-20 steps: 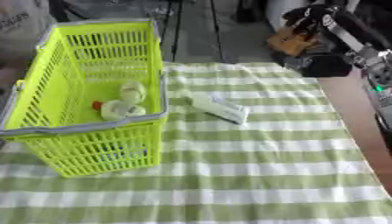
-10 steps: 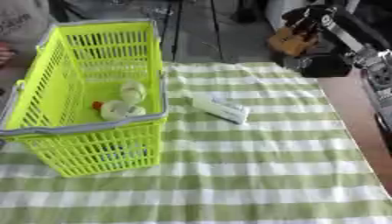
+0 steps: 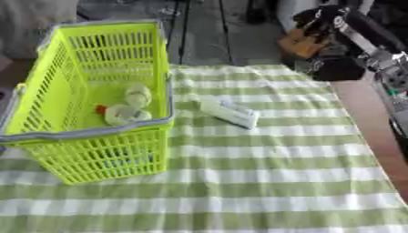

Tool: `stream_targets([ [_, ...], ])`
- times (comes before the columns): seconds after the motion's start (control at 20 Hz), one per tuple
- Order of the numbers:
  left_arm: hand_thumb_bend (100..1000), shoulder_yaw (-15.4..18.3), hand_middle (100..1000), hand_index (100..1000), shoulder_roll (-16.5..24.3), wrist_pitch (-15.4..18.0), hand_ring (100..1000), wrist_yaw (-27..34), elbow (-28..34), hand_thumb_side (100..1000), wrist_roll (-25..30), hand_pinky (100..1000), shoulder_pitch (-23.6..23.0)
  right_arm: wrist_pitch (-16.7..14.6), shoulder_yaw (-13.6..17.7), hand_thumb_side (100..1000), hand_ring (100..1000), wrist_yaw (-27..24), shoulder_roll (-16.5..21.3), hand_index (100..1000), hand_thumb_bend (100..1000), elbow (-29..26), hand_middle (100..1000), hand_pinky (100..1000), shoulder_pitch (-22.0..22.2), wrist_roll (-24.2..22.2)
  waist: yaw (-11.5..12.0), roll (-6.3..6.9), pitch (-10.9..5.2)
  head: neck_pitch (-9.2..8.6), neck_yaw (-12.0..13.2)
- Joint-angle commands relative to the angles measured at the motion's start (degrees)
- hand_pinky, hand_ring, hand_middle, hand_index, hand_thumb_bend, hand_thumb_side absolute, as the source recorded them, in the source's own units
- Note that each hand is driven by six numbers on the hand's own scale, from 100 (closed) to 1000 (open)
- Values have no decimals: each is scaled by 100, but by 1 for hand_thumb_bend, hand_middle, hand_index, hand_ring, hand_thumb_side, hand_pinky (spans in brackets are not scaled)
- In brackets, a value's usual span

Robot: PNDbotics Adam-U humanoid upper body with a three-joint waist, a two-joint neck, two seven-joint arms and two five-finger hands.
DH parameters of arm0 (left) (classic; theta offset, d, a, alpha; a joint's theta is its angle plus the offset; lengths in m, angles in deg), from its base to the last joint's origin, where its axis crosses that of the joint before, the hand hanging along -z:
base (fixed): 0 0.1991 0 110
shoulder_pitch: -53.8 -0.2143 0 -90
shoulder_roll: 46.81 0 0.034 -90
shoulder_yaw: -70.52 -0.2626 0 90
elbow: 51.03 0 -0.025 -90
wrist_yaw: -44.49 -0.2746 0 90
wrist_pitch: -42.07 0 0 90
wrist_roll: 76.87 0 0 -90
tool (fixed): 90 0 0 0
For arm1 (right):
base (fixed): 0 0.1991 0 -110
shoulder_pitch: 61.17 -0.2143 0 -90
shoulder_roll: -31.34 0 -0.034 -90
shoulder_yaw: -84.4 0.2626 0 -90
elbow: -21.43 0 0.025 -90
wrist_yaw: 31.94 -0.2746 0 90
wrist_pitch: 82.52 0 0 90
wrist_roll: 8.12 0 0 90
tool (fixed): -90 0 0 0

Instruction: Pick up objects on the table and place them in the box.

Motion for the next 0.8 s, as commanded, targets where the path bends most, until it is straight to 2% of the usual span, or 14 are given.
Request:
stream_targets([
  [0.05, 260, -6, 881, 801, 96, -15, 1000, 13, 115, 862, 15, 717, 36, -45, -24, 462, 706, 149, 11, 871, 532, 310, 738, 601, -253, -116, -6, 13, -100, 21, -29],
  [0.25, 261, -11, 882, 801, 106, -17, 1000, 17, 115, 864, 21, 718, 25, -115, -94, 490, 708, 333, -96, 870, 528, 938, 740, 608, -498, -190, 8, 11, -100, 27, -46],
  [0.55, 259, -45, 883, 801, 100, -50, 1000, 2, 115, 869, 69, 718, 8, -404, -162, 515, 718, 898, -372, 868, 528, 2453, 751, 622, -1077, -670, 122, -24, -54, 46, -82],
  [0.8, 258, -60, 883, 801, 97, -60, 1000, -13, 115, 872, 90, 718, 10, -533, -105, 524, 727, 1199, -491, 867, 538, 3050, 763, 637, -1303, -873, 235, -45, 5, 16, -111],
])
